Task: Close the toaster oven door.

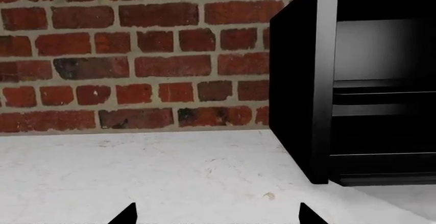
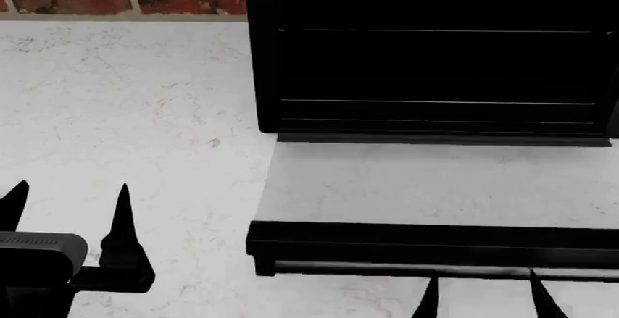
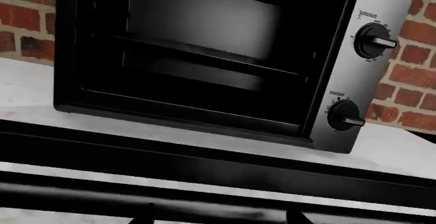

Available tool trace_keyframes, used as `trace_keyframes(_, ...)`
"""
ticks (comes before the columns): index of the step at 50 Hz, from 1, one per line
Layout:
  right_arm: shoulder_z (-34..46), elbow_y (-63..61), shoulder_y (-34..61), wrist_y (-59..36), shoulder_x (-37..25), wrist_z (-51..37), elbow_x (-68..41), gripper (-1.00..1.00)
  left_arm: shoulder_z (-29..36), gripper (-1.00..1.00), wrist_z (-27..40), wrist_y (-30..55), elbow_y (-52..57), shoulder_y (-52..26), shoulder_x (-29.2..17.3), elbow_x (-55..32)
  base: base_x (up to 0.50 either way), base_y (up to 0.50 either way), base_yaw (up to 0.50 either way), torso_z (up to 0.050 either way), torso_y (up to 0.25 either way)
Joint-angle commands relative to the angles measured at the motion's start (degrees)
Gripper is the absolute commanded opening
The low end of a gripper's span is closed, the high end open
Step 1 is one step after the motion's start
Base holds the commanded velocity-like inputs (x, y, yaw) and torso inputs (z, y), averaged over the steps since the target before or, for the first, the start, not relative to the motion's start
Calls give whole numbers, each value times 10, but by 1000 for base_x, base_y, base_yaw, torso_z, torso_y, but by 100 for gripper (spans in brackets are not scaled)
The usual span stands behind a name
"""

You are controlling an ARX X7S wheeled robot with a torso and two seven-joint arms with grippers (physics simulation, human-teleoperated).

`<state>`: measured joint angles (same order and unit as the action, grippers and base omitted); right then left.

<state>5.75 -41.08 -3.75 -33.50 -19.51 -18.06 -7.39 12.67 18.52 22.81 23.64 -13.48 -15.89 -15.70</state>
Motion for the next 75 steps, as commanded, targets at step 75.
trace_keyframes(75, 102, 385, 480, -174, 1, 91, -38, 100, -2, 100, 17, 5, 30, 3, -20, -31, 4, 0, 2, -1, 0)
